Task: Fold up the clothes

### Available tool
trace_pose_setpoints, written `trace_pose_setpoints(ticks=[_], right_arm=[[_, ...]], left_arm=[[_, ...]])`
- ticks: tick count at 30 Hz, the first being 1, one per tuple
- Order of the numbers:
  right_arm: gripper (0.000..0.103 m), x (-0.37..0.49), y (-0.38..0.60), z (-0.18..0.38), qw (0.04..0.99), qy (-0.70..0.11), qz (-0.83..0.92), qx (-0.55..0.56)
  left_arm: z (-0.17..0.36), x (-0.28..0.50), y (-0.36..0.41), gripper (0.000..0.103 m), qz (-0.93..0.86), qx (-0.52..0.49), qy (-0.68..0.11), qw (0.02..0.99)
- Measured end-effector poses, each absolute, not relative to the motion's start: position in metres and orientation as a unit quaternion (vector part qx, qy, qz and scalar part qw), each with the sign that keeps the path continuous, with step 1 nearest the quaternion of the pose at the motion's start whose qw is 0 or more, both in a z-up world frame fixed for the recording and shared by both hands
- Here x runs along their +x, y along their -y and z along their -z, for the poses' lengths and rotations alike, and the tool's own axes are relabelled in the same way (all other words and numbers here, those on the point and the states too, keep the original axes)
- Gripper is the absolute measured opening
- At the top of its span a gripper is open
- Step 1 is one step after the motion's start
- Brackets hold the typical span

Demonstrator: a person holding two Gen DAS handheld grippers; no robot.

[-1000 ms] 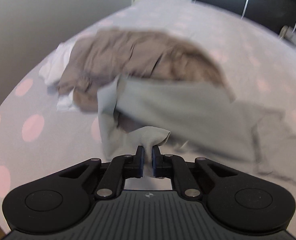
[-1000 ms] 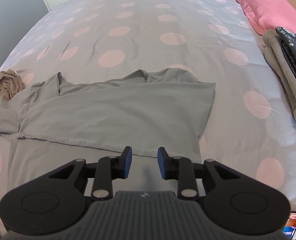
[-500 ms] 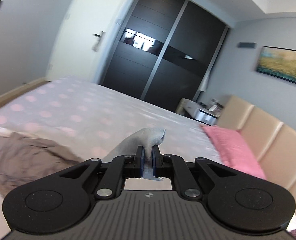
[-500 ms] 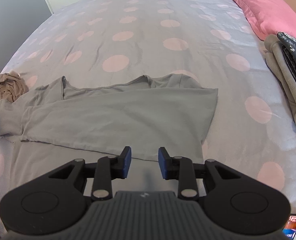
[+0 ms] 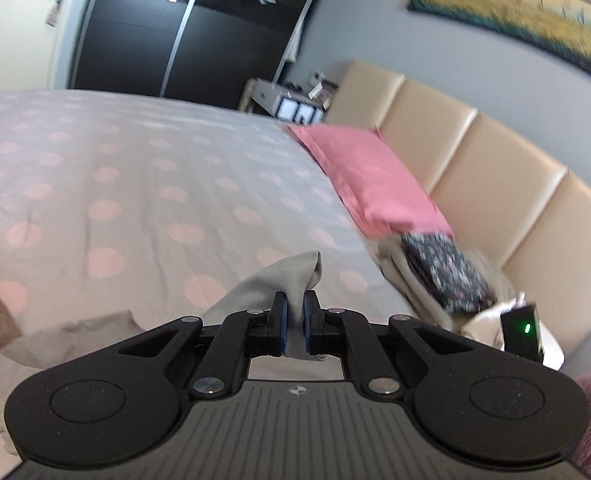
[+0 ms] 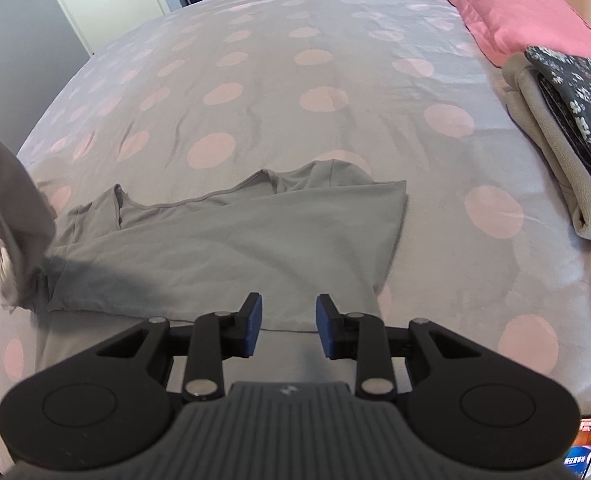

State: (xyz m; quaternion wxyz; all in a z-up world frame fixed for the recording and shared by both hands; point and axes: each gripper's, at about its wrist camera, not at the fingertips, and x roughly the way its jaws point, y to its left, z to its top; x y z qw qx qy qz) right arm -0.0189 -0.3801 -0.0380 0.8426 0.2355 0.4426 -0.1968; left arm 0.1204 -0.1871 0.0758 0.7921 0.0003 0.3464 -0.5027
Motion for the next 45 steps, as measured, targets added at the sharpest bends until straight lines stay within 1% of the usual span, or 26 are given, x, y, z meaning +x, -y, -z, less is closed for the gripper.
trace_pose_setpoints(ticks=[6,9,10,11,13,16,20,26,30,31,34,36,42,45], right_arm=[[0.033,-0.024,0.396,0.042,0.831,-0.443,0.213,0.260],[0.033,-0.028,0.404,0.042,0.827,-0.440,0.226,0.267],[0.033,-0.029,0.407,0.043,0.825,-0.440,0.230,0.271],[0.033,-0.031,0.410,0.044,0.824,-0.439,0.232,0.275],[0.033,-0.032,0.416,0.047,0.820,-0.438,0.237,0.283],[0.033,-0.030,0.423,0.053,0.815,-0.435,0.239,0.300],[0.033,-0.023,0.428,0.065,0.815,-0.428,0.227,0.316],[0.033,-0.008,0.418,0.092,0.806,-0.467,0.201,0.303],[0.032,-0.007,0.415,0.106,0.798,-0.481,0.192,0.309],[0.031,-0.006,0.415,0.108,0.797,-0.481,0.189,0.314],[0.020,-0.003,0.411,0.112,0.797,-0.477,0.182,0.321],[0.002,-0.002,0.407,0.107,0.804,-0.475,0.185,0.305],[0.001,-0.005,0.401,0.081,0.824,-0.454,0.181,0.287],[0.001,-0.007,0.404,0.067,0.833,-0.438,0.181,0.286]], left_arm=[[-0.039,0.106,0.235,0.006,0.514,0.020,-0.383,0.767],[-0.018,0.098,0.251,0.009,0.516,0.045,-0.408,0.752],[-0.012,0.097,0.254,0.014,0.519,0.052,-0.415,0.745],[-0.008,0.096,0.255,0.022,0.521,0.057,-0.420,0.741],[-0.003,0.098,0.250,0.031,0.519,0.060,-0.424,0.739],[-0.006,0.107,0.231,0.042,0.496,0.055,-0.422,0.757],[-0.009,0.135,0.189,0.043,0.434,0.031,-0.426,0.793],[-0.002,0.174,0.116,0.043,0.327,-0.009,-0.443,0.835],[0.003,0.192,0.082,0.043,0.272,-0.034,-0.452,0.849],[0.004,0.194,0.076,0.043,0.263,-0.038,-0.452,0.851],[0.007,0.201,0.061,0.043,0.233,-0.040,-0.451,0.860],[0.010,0.203,0.054,0.043,0.219,-0.041,-0.454,0.863],[0.024,0.211,0.046,0.043,0.207,-0.024,-0.454,0.866],[0.031,0.221,0.047,0.043,0.201,-0.033,-0.460,0.864]])
